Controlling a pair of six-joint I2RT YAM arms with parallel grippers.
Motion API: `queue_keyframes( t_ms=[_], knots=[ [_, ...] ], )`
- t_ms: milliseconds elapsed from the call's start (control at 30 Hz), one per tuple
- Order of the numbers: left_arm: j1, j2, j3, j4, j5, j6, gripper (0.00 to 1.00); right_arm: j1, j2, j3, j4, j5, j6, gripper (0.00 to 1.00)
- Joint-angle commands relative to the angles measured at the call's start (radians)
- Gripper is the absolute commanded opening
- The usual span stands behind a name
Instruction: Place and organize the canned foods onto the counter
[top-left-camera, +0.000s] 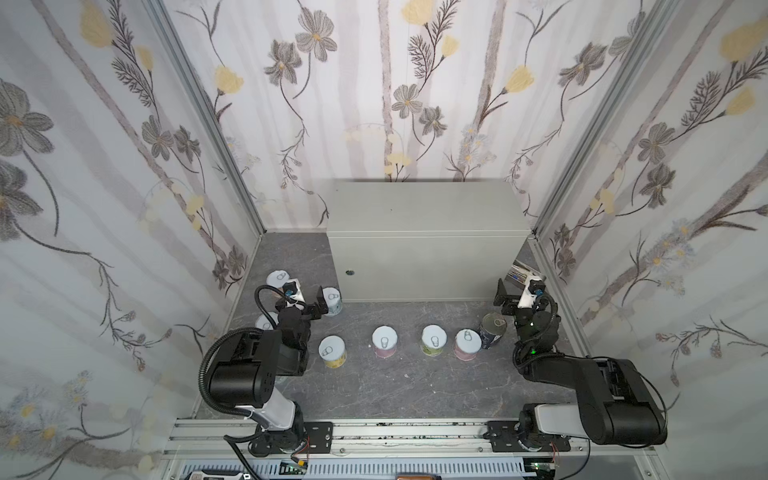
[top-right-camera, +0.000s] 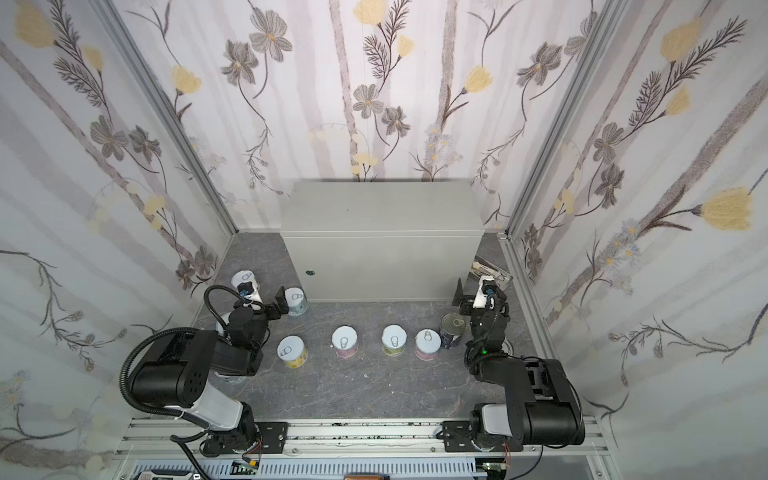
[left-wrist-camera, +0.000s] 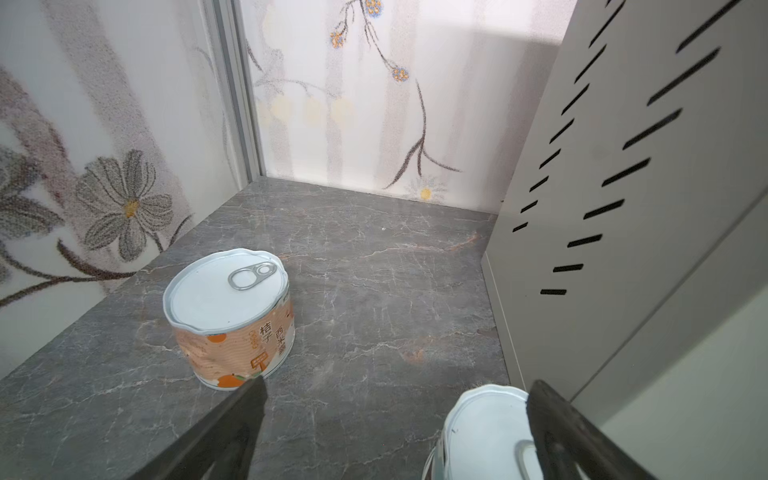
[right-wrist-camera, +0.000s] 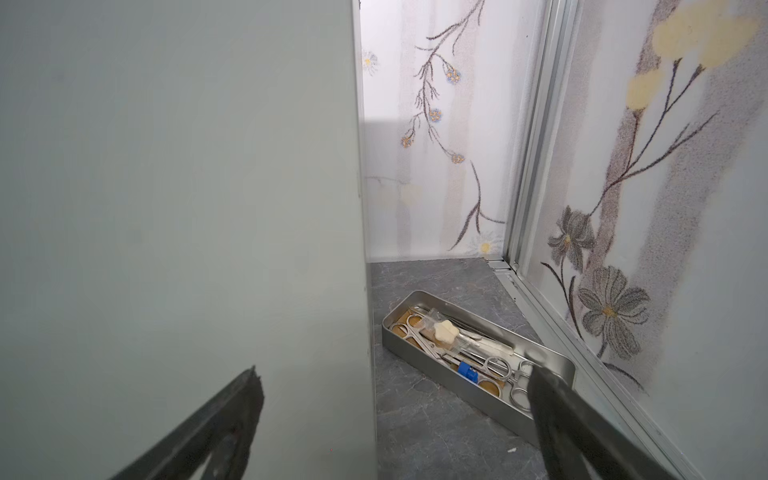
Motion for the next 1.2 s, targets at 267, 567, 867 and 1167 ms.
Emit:
queue_keyframes(
  t_ms=[267, 567, 867, 1167],
  knots=[
    [0.000, 0.000, 0.004, 0.030, 0.005, 0.003, 1.00, 0.000, -0.002, 0.000, 0.009, -0.016, 0.002, 1.00],
    [0.000, 0.000, 0.004, 0.029, 0.005, 0.003, 1.00, -0.002, -0.002, 0.001, 0.008, -0.017, 0.004, 1.00],
    [0.000, 0.001, 0.005, 0.029, 0.005, 0.002, 1.00, -0.003, -0.001, 0.005, 0.005, -0.019, 0.003, 1.00],
    [0.003, 0.002, 0.007, 0.027, 0.010, 0.000, 1.00, -0.012, 0.000, 0.007, 0.000, -0.033, 0.012, 1.00]
  ],
)
